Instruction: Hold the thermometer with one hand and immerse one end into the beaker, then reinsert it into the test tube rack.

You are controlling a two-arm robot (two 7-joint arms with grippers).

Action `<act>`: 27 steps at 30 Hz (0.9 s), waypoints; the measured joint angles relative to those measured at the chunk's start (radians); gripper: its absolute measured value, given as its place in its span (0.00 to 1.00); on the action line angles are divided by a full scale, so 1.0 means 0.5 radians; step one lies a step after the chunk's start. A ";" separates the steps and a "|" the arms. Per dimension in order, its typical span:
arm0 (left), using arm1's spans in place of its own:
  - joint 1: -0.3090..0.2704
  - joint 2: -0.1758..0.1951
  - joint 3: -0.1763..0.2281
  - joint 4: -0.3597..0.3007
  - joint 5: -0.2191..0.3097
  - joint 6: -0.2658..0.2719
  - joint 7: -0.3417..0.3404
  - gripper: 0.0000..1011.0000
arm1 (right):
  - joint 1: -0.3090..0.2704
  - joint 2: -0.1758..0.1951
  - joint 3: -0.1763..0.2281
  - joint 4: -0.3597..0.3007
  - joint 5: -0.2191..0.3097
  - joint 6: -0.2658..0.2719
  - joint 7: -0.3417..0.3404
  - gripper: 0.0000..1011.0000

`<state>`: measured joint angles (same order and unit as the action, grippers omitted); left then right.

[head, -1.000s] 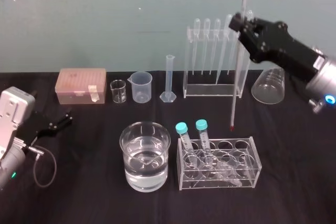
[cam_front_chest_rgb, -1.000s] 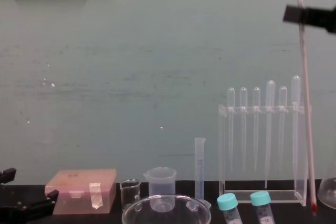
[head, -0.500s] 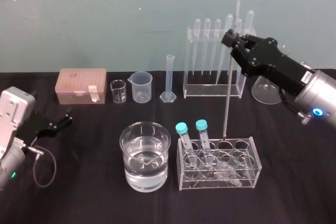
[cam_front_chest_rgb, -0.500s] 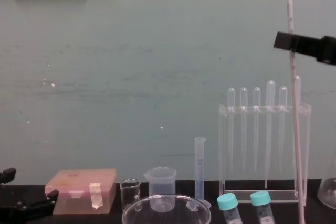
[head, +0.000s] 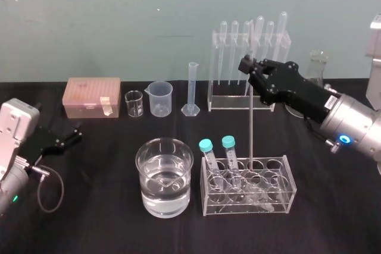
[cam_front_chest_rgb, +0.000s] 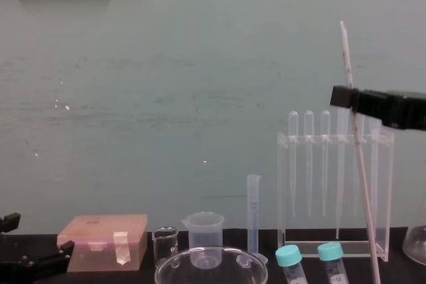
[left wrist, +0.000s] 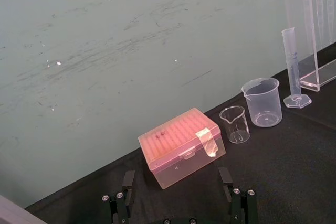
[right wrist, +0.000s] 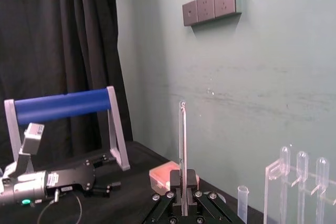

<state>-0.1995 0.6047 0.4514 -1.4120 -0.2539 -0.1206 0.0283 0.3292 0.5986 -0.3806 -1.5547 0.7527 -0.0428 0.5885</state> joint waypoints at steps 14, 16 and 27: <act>0.000 0.000 0.000 0.000 0.000 0.000 0.000 1.00 | -0.009 -0.045 -0.020 0.087 -0.079 0.026 0.000 0.06; 0.000 0.000 0.000 0.000 0.000 0.000 0.000 1.00 | -0.011 -0.048 -0.020 0.089 -0.083 0.029 0.000 0.06; 0.000 0.000 0.000 0.000 0.000 0.000 0.000 1.00 | -0.016 -0.053 -0.028 0.090 -0.125 0.037 -0.005 0.06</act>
<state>-0.1996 0.6047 0.4514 -1.4120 -0.2539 -0.1205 0.0283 0.3211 0.5721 -0.3948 -1.5100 0.6902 -0.0243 0.5861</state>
